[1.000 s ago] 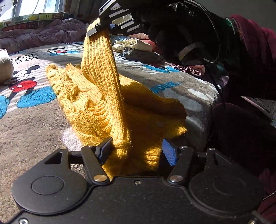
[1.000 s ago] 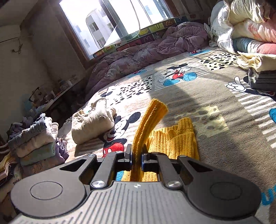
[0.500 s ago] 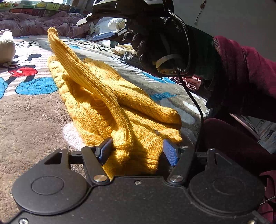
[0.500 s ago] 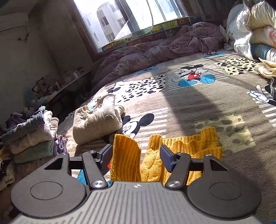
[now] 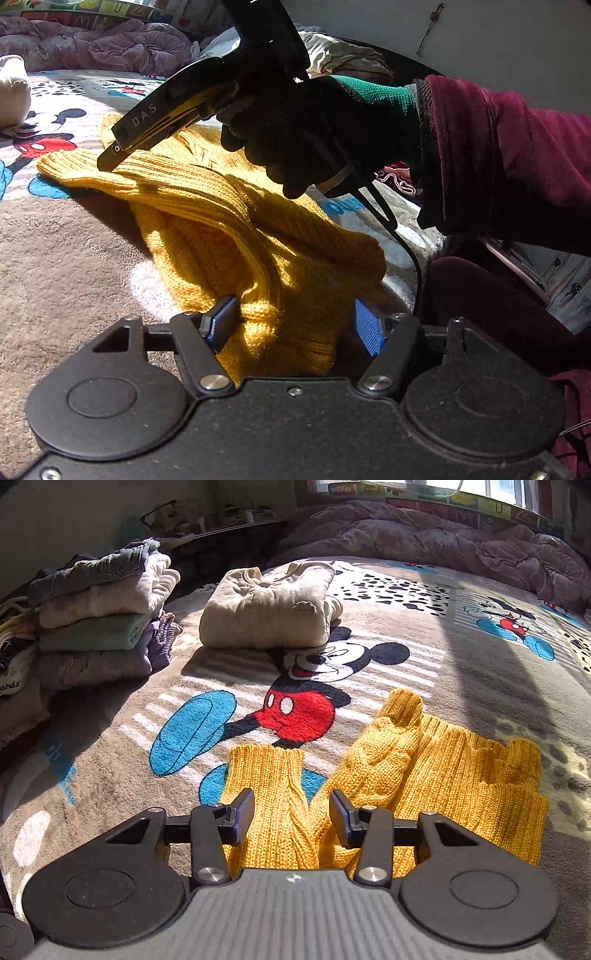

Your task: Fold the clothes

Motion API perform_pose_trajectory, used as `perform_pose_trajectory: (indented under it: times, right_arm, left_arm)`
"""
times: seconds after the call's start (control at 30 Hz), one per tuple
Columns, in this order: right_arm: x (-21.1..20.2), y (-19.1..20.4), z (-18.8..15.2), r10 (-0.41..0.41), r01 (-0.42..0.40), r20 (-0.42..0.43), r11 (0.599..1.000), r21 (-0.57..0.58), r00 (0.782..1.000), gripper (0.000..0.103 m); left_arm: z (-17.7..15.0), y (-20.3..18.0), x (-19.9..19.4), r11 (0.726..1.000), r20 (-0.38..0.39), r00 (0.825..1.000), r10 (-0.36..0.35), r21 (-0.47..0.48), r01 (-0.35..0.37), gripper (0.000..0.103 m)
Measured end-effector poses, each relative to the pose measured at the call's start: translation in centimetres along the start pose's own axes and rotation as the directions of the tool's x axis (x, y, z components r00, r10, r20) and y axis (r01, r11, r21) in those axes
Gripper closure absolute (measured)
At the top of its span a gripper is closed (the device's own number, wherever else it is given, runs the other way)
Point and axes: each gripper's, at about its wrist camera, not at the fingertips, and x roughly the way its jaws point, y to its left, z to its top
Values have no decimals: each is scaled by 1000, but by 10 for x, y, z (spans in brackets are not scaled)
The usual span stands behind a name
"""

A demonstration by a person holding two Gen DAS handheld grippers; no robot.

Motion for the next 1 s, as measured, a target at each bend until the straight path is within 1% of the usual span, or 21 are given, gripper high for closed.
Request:
perform_pose_trajectory:
  times: [0.03, 0.1, 0.17, 0.23, 0.27, 0.3, 0.43, 0.53, 0.57, 0.63, 0.7, 0.77, 0.8, 0.9, 0.97, 1.0]
  right_arm:
    - [5, 5, 1, -15, 14, -31, 999, -51, 999, 64]
    - [11, 9, 0, -36, 30, -59, 995, -96, 998, 64]
    - [1, 7, -3, -33, 31, -30, 996, -82, 999, 64]
    - [-9, 5, -7, -30, 30, 3, 998, -63, 1000, 83]
    - [-14, 4, -8, -29, 30, 19, 998, -54, 999, 84]
    - [-19, 3, -10, -28, 29, 35, 999, -45, 999, 89]
    - [-39, -1, -17, -24, 25, 101, 1000, -9, 995, 90]
    - [-63, -25, -23, -58, 29, 198, 988, 149, 978, 90]
    - [-69, -34, -25, -77, 30, 222, 978, 207, 972, 90]
    - [-66, -55, -30, -113, 48, 211, 955, 294, 971, 90]
    - [-57, -66, -36, -120, 51, 190, 942, 332, 974, 90]
    - [-54, -69, -38, -108, 28, 207, 935, 355, 972, 90]
    - [-55, -68, -37, -95, 7, 231, 934, 356, 968, 90]
    - [-58, -64, -35, -55, -60, 304, 933, 355, 951, 90]
    - [-59, -64, -34, -51, -80, 341, 930, 359, 939, 92]
    - [-55, -66, -34, -67, -58, 320, 929, 366, 945, 93]
  left_arm:
    - [0, 0, 0, 1000, -1, 1000, 0, 1, 0, 37]
    - [1, -1, 0, 1000, -2, 1000, -1, 2, 1, 37]
    - [1, -1, 1, 1000, -4, 1000, 0, 4, 0, 37]
    - [1, -1, 0, 1000, -6, 1000, 1, 7, -1, 37]
    - [1, -2, 0, 1000, -6, 1000, 3, 8, -3, 37]
    - [1, -2, 0, 1000, -7, 1000, 4, 9, -4, 37]
    - [0, -3, 1, 1000, -7, 1000, 11, 11, -11, 37]
    - [0, -1, 0, 1000, -3, 1000, 7, -6, -7, 37]
    - [0, 1, -1, 1000, 0, 1000, 0, -22, 0, 37]
    - [-1, 11, -3, 995, 14, 999, -32, -95, 33, 37]
    - [-1, 23, -4, 982, 28, 997, -67, -173, 70, 37]
    - [-3, 33, -7, 964, 40, 994, -100, -245, 106, 37]
    - [-4, 36, -7, 956, 44, 993, -111, -268, 119, 37]
    - [-2, 40, -7, 941, 51, 990, -129, -310, 139, 37]
    - [-2, 42, -7, 934, 54, 989, -136, -327, 146, 37]
    - [-2, 44, -7, 928, 57, 988, -141, -341, 152, 37]
